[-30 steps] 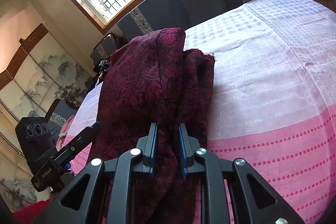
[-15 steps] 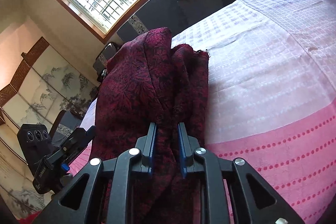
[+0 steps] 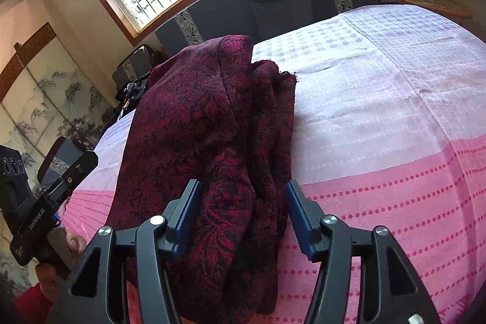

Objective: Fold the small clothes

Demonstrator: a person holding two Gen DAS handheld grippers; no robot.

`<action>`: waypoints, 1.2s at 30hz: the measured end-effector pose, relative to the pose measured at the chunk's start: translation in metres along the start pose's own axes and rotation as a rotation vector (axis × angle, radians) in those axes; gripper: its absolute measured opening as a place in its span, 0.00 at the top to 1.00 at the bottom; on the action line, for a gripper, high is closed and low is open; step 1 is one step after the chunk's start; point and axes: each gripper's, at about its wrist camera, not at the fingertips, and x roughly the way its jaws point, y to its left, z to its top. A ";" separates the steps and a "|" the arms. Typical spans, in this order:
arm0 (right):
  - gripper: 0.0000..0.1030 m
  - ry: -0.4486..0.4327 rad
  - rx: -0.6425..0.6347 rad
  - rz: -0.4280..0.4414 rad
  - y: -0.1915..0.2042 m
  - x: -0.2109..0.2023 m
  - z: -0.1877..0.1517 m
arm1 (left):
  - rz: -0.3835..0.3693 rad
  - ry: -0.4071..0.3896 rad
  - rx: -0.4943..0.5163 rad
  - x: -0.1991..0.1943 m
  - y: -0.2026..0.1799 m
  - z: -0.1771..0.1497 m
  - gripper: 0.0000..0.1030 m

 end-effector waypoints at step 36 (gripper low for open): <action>0.25 0.089 0.074 0.114 -0.027 0.020 0.002 | -0.444 0.397 -0.259 0.100 0.075 -0.010 0.04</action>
